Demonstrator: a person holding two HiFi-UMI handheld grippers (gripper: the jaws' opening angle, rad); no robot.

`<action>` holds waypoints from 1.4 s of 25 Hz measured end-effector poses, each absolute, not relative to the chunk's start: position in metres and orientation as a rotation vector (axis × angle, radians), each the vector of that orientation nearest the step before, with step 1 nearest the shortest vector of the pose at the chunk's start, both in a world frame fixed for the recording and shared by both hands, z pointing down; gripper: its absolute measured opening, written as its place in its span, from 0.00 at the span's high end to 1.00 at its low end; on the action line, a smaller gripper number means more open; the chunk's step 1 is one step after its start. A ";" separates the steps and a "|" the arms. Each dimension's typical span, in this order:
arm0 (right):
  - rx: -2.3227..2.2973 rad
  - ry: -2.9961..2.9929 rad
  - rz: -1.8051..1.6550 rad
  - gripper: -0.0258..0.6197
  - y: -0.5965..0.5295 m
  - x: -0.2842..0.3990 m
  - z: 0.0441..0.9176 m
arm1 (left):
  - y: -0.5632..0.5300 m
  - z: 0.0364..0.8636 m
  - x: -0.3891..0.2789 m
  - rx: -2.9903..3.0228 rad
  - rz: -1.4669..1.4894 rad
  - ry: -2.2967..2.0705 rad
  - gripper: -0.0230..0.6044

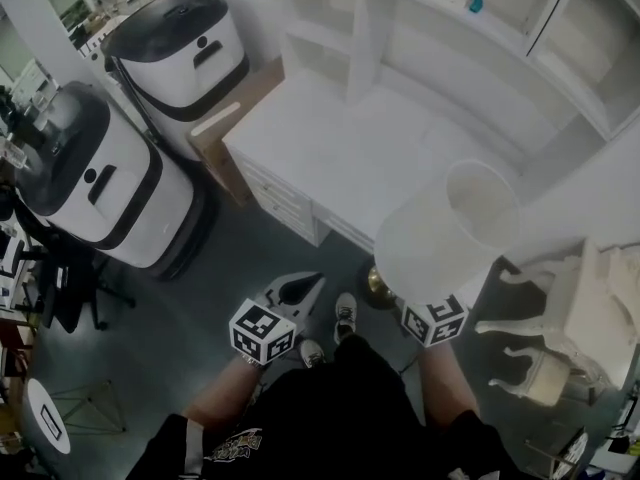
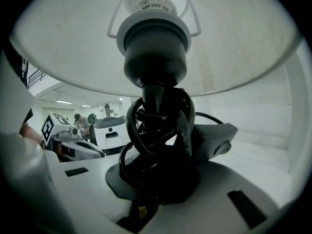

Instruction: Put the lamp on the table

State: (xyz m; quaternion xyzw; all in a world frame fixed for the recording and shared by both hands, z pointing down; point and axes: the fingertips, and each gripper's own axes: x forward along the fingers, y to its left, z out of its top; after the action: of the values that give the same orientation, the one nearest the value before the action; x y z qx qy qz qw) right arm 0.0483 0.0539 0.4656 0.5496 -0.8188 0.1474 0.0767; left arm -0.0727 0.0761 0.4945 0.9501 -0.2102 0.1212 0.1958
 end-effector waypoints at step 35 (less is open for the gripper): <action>1.534 -2.511 0.428 0.88 -0.110 0.161 0.478 | -0.070 0.481 0.042 2.665 0.342 -0.725 0.95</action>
State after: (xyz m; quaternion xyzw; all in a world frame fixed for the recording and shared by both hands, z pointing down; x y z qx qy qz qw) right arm 0.1613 -0.1103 0.4783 0.5141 -0.8415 0.1435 0.0837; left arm 0.0417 -0.0699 0.4810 0.9423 -0.2562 0.1210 0.1783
